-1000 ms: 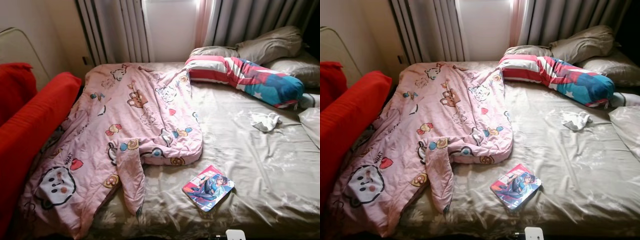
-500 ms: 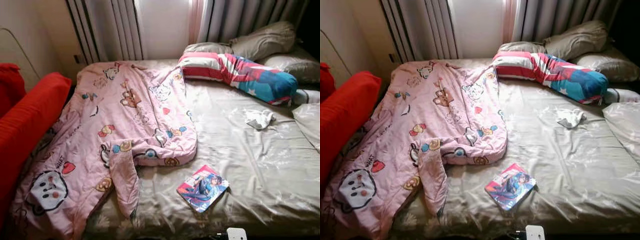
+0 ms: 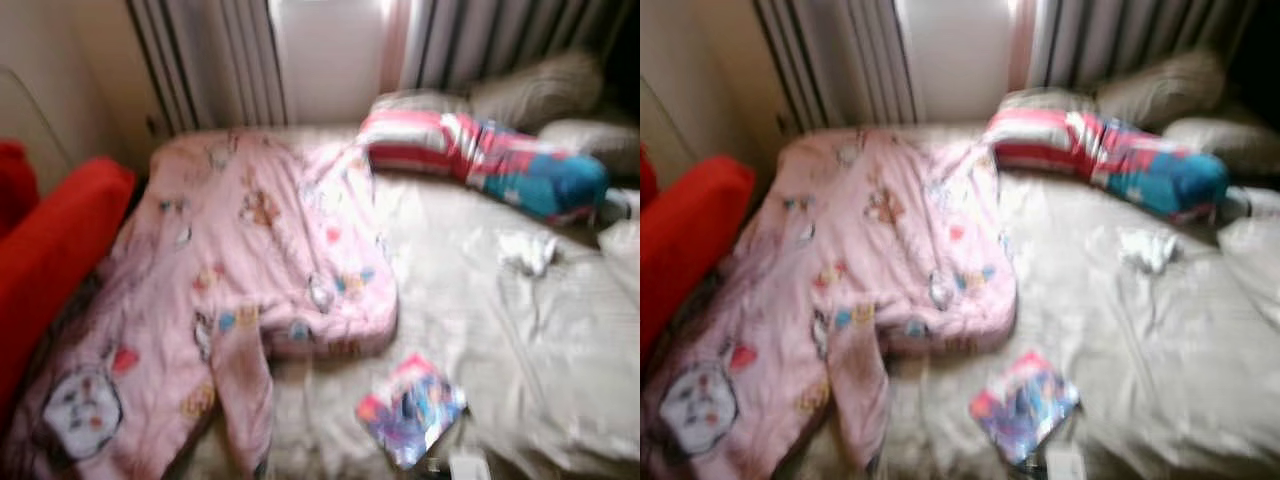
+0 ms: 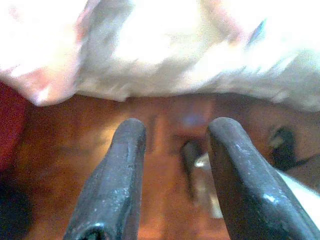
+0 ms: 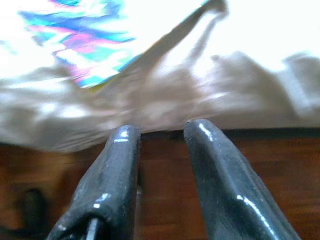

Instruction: Clean up the room

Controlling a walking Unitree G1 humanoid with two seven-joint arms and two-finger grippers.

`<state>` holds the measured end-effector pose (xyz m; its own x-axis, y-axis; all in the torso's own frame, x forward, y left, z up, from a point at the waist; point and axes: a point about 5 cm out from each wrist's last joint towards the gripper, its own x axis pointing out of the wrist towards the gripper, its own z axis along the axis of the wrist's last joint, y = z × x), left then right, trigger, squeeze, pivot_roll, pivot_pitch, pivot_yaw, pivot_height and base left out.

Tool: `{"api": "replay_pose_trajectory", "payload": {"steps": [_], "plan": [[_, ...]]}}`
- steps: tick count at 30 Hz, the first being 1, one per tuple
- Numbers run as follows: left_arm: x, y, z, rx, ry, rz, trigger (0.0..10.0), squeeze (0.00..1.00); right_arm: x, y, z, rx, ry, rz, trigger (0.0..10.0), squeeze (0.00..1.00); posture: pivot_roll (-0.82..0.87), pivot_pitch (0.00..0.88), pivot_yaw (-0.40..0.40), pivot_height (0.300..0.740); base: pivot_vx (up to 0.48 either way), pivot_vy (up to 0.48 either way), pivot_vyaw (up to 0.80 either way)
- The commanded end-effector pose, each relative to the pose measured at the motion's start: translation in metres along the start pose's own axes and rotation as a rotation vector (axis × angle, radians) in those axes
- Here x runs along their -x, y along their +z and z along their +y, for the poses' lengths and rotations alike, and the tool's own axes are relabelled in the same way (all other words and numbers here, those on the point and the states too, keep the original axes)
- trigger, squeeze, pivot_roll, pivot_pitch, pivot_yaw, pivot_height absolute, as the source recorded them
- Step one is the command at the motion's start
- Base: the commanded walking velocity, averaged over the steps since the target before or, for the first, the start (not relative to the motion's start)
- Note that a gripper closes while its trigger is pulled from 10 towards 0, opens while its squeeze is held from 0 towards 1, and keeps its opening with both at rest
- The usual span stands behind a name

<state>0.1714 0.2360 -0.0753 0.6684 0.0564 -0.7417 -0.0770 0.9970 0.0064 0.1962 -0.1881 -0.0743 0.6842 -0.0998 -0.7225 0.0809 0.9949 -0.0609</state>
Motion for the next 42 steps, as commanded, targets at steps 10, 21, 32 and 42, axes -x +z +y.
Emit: {"api": "replay_pose_trajectory", "payload": {"steps": [10, 21, 32, 42], "plan": [[0.008, -0.018, 0.014, -0.011, 0.044, 0.056, 10.0, 0.00, -0.005, 0.031, 0.017, 0.003, 0.049, -0.143, 10.0, 0.00, -0.01, 0.152, 0.030, 0.740, 0.000, 0.000, 0.00], [0.009, -0.018, 0.014, 0.002, 0.046, 0.041, 10.0, 0.00, 0.004, 0.077, 0.031, 0.031, 0.120, -0.489, 10.0, 0.00, -0.02, 0.143, 0.026, 0.740, 0.000, 0.000, 0.00], [0.009, -0.018, 0.012, 0.006, 0.041, 0.034, 10.0, 0.00, 0.014, 0.087, 0.028, 0.016, 0.074, -0.628, 10.0, 0.00, -0.03, 0.111, 0.014, 0.740, 0.000, 0.000, 0.00], [0.009, -0.014, 0.014, -0.003, 0.089, -0.013, 10.0, 0.00, 0.014, 0.099, 0.030, 0.031, 0.080, -0.649, 10.0, 0.00, -0.02, 0.124, 0.005, 0.740, 0.000, 0.000, 0.00]]}}
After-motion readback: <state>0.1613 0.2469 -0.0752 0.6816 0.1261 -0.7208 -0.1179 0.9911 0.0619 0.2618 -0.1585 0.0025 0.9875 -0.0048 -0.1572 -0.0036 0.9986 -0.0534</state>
